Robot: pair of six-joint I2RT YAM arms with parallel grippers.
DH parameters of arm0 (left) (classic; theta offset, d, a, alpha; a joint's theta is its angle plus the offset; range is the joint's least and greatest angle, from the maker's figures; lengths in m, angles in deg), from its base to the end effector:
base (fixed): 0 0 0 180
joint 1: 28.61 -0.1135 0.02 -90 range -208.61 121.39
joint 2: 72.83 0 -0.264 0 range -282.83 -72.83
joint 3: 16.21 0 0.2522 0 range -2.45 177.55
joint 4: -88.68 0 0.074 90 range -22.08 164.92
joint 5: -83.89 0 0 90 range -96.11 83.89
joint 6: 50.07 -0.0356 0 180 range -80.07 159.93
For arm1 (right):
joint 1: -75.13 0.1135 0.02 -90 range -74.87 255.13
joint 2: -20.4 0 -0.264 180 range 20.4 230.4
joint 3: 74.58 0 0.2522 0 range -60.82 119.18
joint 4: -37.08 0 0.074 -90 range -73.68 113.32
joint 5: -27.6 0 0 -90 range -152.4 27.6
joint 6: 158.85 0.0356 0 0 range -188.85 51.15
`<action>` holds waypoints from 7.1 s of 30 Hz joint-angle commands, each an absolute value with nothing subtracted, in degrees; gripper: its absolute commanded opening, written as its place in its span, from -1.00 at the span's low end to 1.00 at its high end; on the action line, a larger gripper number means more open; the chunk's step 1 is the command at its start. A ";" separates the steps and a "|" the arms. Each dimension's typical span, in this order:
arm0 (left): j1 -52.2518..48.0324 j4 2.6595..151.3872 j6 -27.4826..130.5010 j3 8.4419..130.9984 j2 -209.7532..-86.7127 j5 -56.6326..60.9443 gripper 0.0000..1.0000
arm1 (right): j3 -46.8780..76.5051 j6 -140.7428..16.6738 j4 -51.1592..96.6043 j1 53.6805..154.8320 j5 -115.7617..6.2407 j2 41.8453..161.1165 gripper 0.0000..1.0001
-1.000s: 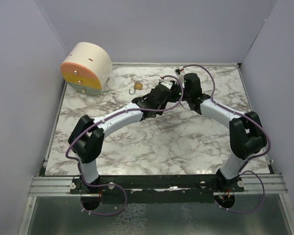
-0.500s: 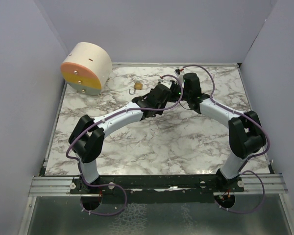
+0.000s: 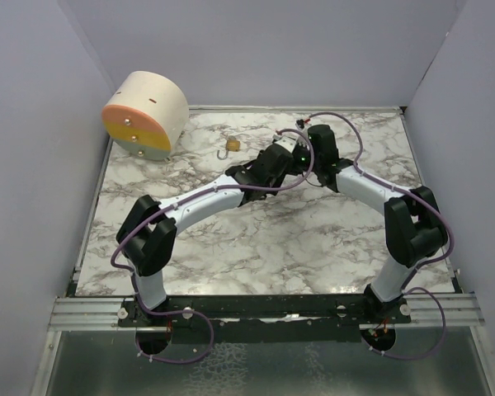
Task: Unlock with the key
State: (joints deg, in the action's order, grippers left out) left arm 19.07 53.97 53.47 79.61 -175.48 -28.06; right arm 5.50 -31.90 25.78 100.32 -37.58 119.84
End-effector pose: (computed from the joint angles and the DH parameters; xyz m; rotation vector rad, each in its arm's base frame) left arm 0.2848 -0.2930 0.2701 0.4682 2.1873 -0.1387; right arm 0.3490 0.1807 0.2361 -0.0497 2.2498 1.0773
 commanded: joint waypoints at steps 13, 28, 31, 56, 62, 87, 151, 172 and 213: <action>17.86 74.97 54.91 80.01 -170.62 -33.09 -1.00 | -1.33 -27.35 22.40 99.65 -31.55 111.62 0.32; 11.24 71.78 57.90 68.81 -162.75 -29.76 -1.00 | -1.34 -28.95 23.48 83.75 -27.32 111.75 0.51; 9.62 72.20 58.90 67.93 -161.71 -29.03 -1.00 | -1.07 -30.14 23.26 83.11 -27.65 112.07 0.65; 6.99 99.59 79.45 65.20 -164.13 -8.77 -1.00 | -9.68 -31.72 35.23 86.10 -22.40 108.59 0.87; 7.95 100.38 81.48 64.79 -164.50 -6.81 -1.00 | -8.75 -30.18 37.44 86.57 -21.99 109.96 0.89; 11.47 109.28 82.04 59.05 -161.01 0.01 -1.00 | -5.34 -28.14 38.15 87.52 -21.69 113.09 0.90; 0.88 63.25 60.60 68.07 -175.91 -33.42 -1.00 | -5.41 -35.60 26.59 84.27 -32.04 103.54 0.95; 0.83 66.60 65.55 76.20 -188.81 -21.07 -1.00 | -7.82 -35.61 26.68 84.27 -31.68 101.16 0.96; -5.23 86.09 69.57 43.09 -143.45 -28.53 0.98 | -13.92 -43.19 27.60 84.22 -44.61 97.10 0.99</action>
State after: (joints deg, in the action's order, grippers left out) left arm -5.56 78.36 66.13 51.35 -149.64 -27.27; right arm -15.61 -40.10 28.27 84.43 -39.22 96.87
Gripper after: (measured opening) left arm 0.989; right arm 0.995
